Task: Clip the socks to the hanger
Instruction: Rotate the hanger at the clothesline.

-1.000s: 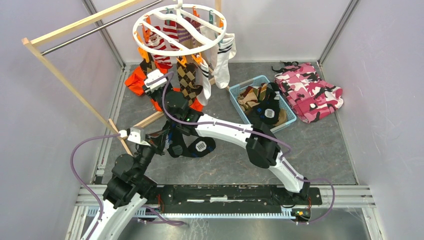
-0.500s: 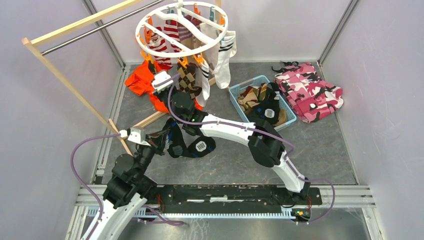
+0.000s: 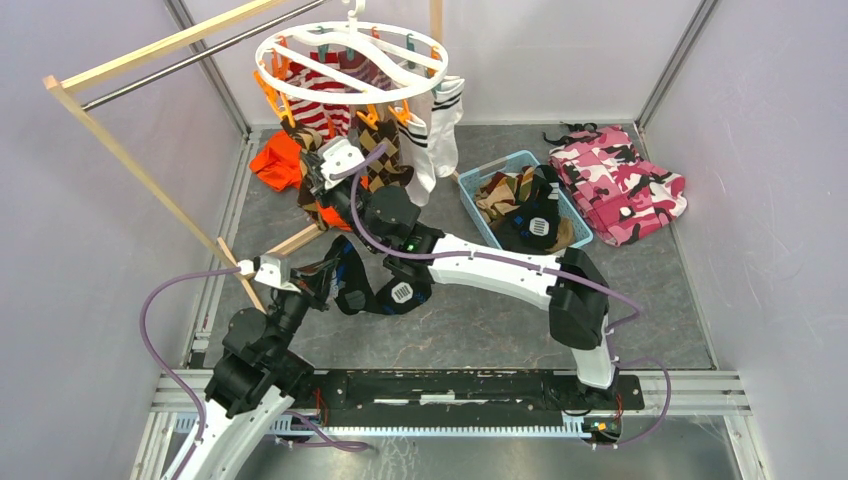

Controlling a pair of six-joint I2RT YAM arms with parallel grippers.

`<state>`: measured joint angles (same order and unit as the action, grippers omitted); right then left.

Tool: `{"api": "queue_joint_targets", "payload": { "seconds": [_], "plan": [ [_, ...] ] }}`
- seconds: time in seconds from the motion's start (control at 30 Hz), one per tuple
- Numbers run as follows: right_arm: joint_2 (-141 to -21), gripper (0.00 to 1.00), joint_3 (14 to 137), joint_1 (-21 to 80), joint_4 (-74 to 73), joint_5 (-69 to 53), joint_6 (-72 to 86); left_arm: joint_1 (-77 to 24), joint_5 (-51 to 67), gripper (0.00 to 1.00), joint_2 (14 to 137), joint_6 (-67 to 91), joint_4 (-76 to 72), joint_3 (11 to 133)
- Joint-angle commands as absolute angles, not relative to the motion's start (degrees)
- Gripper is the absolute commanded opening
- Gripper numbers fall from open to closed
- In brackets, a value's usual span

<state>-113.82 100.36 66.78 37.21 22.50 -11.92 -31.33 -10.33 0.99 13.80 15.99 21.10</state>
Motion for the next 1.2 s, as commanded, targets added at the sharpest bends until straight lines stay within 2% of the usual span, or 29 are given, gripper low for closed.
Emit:
{"api": "queue_joint_targets", "payload": {
  "seconds": [0.0, 0.27, 0.7, 1.17],
  "plan": [
    [-109.71, 0.0, 100.98, 67.22, 37.19, 19.95, -8.77, -31.47, -9.61, 0.02, 0.53, 10.14, 14.13, 24.25],
    [-105.1, 0.0, 99.74, 66.01, 34.06, 19.45, -4.74, -31.49, -9.69, 0.02, 0.53, 10.34, 13.85, 25.4],
    [-96.87, 0.0, 91.26, 59.68, 29.14, 19.66, -2.19, -31.48, -6.51, 0.02, 0.52, 11.64, 10.89, 24.96],
    [-90.29, 0.0, 88.36, 51.29, 22.46, 16.94, 1.94, -31.47, -5.21, 0.02, 0.53, 13.42, 5.09, 22.7]
  ]
}}
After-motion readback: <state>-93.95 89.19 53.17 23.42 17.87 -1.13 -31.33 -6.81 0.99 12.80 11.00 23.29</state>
